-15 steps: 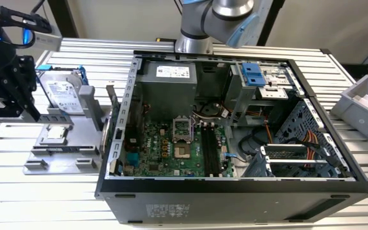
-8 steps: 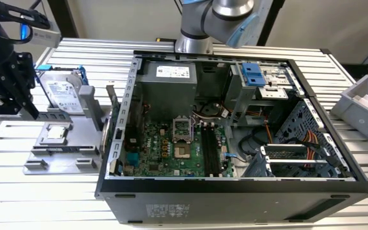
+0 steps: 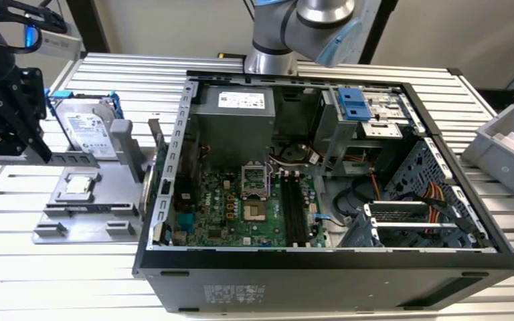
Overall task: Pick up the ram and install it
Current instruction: 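Pick up the ram and move it above insertion slot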
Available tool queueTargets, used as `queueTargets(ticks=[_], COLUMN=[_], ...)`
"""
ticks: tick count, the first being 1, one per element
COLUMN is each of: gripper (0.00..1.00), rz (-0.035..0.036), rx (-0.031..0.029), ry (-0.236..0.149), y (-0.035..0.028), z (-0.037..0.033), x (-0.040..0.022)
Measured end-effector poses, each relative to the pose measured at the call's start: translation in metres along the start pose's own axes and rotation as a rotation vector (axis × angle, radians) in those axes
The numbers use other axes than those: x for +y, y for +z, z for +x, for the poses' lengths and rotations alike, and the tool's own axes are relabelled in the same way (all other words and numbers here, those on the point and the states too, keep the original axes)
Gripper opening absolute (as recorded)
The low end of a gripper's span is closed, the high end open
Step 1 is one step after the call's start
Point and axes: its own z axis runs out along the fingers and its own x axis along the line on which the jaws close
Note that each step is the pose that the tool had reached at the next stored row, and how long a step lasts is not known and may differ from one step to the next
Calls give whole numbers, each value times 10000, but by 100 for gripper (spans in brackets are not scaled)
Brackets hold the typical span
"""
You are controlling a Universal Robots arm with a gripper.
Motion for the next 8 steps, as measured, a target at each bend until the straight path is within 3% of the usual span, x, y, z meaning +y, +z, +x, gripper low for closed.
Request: queueTargets(ticks=[8], gripper=[0], rz=[1], rx=[0], ry=[0], y=[-54], z=[-6], x=[-1])
